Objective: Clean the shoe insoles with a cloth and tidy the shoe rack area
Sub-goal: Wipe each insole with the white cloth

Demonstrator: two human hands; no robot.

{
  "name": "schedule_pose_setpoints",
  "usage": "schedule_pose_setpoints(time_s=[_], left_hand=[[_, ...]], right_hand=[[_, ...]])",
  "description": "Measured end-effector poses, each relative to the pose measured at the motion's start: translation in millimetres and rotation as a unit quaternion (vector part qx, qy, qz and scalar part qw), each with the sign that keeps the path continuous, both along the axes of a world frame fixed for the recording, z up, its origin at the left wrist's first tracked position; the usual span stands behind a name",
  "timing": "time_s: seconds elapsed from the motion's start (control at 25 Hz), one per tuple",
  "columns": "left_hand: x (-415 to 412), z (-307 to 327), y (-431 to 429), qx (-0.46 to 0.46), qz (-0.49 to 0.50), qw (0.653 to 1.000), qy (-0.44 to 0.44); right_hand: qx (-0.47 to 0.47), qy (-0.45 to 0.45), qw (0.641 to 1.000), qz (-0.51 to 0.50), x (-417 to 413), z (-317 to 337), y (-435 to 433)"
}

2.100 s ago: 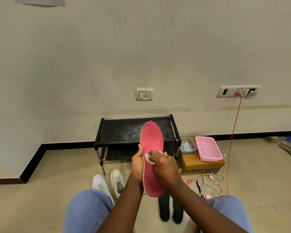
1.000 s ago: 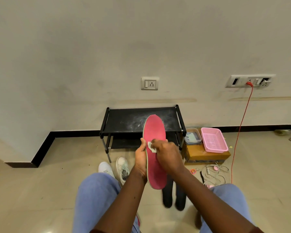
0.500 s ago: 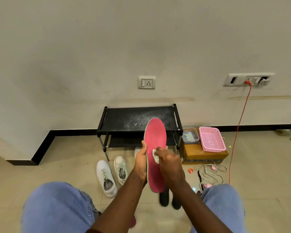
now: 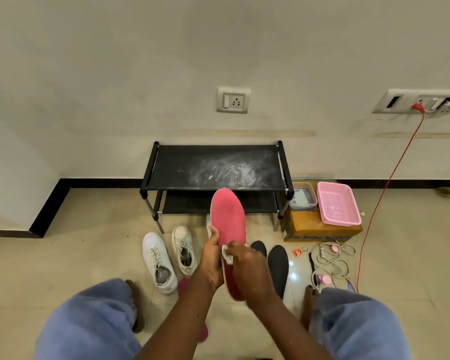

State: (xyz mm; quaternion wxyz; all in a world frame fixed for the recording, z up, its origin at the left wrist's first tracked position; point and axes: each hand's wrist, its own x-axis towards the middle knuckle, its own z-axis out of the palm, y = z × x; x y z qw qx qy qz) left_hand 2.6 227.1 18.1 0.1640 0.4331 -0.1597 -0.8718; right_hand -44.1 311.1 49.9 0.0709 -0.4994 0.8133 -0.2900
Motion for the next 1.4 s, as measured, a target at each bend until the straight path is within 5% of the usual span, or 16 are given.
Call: schedule_pose_setpoints(time_s=[0.08,0.24,0.44,0.6,0.92,1.4], left_hand=[[4.2,-32.0,-4.9,0.024,0.029,0.999,-0.038],[20.5,-103.2,6.4,-0.031,0.015,0.983,-0.180],[22.6,-176.3,19.1,-0.161,-0.024,0.935,-0.315],[34.4,-298.6,27.0,-0.057,-0.129,0.938,-0.318],[38.0,-390.7,28.0,0.098,-0.084,0.927,-0.351],[33.4,-450.1,13.4,0.053,-0.053,0.928,-0.364]], right_hand=[[0.047,-0.114,0.992,-0.014,13.1,-32.6,17.1],[0.184,-0.339,0.919,-0.085,14.9,-103.8,22.9],[0.310,-0.569,0.750,-0.130,-9.0,-204.8,7.1],[0.356,-0.641,0.661,-0.157,-13.7,-287.2,14.6],[0.430,-0.566,0.686,-0.153,-9.7,-410.8,17.5],[0.424,-0.451,0.773,-0.139,-9.8,-462.4,-17.7]])
